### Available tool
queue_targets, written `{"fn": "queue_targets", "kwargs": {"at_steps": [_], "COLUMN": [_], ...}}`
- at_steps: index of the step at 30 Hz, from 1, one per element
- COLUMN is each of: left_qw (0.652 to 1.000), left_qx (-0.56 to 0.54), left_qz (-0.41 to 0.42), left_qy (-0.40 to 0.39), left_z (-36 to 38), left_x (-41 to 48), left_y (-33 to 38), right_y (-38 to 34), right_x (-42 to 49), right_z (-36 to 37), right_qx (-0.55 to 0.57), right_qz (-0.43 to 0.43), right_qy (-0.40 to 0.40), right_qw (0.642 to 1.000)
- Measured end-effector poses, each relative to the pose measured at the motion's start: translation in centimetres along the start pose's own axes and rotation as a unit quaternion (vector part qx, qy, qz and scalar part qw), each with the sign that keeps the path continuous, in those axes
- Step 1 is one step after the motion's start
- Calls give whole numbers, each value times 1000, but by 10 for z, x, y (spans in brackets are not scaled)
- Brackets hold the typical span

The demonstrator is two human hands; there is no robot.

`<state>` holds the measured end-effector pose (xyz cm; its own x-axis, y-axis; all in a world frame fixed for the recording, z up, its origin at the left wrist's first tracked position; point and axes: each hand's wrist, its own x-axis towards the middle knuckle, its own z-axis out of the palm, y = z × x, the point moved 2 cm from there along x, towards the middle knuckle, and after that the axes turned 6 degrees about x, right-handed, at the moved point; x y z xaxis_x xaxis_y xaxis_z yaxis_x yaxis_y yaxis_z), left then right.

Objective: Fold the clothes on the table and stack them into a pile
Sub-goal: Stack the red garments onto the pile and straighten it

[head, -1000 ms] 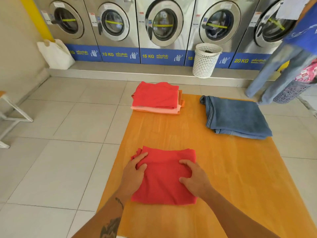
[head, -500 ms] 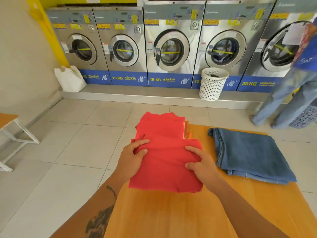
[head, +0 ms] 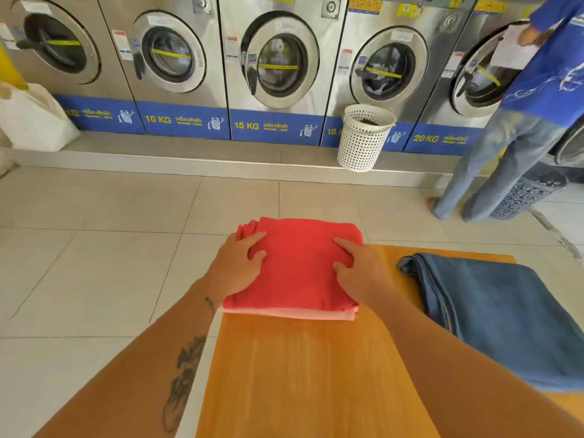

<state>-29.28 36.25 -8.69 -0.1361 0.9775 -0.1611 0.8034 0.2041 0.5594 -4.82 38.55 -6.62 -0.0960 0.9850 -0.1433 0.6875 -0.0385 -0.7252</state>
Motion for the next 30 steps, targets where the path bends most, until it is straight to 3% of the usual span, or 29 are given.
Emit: {"fn": "queue_targets", "kwargs": {"at_steps": [2,4,6,8,10,12,20,23,26,28,30], "left_qw": [997,990,976,961,953,952,966,965,962,959,953], "left_qx": [70,95,123,154,182,199,187,196,212,231,259], "left_qz": [-12,-10,24,80,149,173,140,141,134,130,126], "left_qy": [42,101,180,216,190,154,107,102,104,101,91], "left_z": [13,11,2,-3,5,21,43,41,40,40,39], "left_x": [-2,-2,1,6,9,12,33,33,32,30,27], "left_y": [-6,-7,-3,12,27,26,9,8,10,12,13], "right_y": [9,1,-18,-39,-45,-33,21,19,-11,-18,-10], "right_x": [-2,-4,-2,4,12,21,38,37,25,15,14], "right_z": [5,2,1,11,29,46,32,19,27,41,44], "right_qx": [-39,-169,-274,-295,-290,-283,-172,-242,-318,-290,-272], "right_qz": [19,20,-27,-109,-158,-142,-38,15,-74,-119,-84], "right_qy": [13,54,106,117,74,13,-35,-43,42,24,-26], "right_qw": [999,984,955,942,941,948,984,969,944,949,958]}}
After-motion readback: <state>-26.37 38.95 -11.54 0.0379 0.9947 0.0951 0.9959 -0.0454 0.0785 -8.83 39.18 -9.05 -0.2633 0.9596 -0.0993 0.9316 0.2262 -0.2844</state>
